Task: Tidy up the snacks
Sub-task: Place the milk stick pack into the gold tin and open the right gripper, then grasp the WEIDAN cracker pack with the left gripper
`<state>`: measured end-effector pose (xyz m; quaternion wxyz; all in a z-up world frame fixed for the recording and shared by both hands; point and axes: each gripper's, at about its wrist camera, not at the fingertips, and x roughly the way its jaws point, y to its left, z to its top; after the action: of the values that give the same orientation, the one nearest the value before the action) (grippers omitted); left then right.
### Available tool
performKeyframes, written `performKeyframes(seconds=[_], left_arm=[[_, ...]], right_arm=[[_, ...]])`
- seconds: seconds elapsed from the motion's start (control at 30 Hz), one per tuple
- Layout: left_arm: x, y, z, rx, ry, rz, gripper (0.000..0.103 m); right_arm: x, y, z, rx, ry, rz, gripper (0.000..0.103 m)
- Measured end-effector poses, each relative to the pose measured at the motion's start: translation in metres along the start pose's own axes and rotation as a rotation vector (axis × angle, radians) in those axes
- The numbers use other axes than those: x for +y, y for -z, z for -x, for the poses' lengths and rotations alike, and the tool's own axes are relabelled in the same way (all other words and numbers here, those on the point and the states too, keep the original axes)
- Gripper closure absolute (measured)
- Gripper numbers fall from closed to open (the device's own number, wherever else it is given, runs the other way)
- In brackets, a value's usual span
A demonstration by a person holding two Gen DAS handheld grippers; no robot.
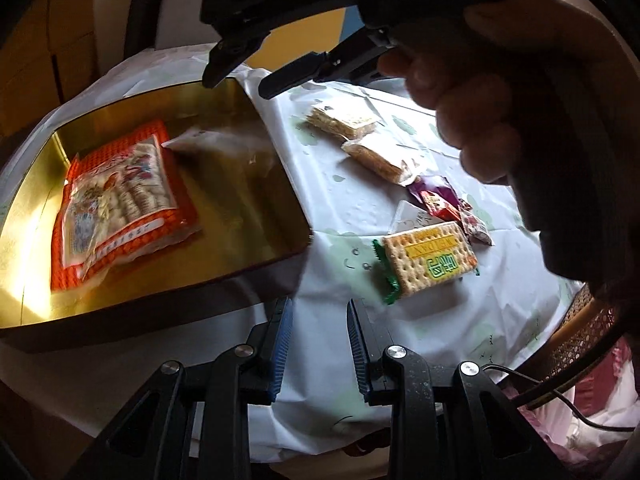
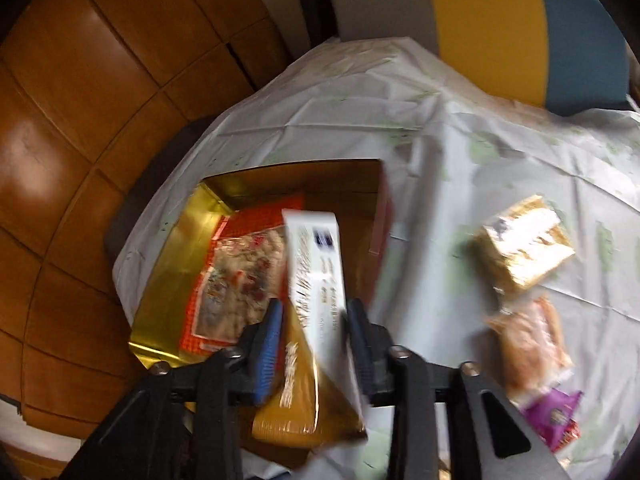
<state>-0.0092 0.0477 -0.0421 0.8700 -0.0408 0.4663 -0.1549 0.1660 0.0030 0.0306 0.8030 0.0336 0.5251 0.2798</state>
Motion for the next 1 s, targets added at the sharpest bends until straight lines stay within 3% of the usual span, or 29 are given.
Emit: performKeyframes(seconds=[0.37,0.5,0.77,0.83,0.9,1.0], left_arm=[[-0.002,0.002,-0.001,0.006,0.004,-0.016,0.074],[-0.008,0.003,-0.003,0.011,0.005,-0.036,0.068],[-0.022,0.003,-0.006,0.020,0.001,-0.101,0.068],[-0.029,0.001,-0.007,0.019,0.002,-0.132,0.062],[-0.035,-0.001,-0.007,0.013,0.001,-0.165,0.045],[-0.048,-0.007,-0.008,0.007,0.005,-0.229,0.041]], right_arm=[[-0.016,0.020,0.019,-0.036,0.039,0.027,0.061],[-0.038,0.035,0.040,-0.058,0.084,0.044,0.061],[-0.103,0.072,0.077,-0.047,0.192,-0.008,0.060],[-0.119,0.080,0.083,-0.038,0.225,-0.020,0.055],[-0.139,0.088,0.090,-0.030,0.263,-0.039,0.052],[-0.166,0.097,0.096,-0.033,0.333,-0.078,0.052]])
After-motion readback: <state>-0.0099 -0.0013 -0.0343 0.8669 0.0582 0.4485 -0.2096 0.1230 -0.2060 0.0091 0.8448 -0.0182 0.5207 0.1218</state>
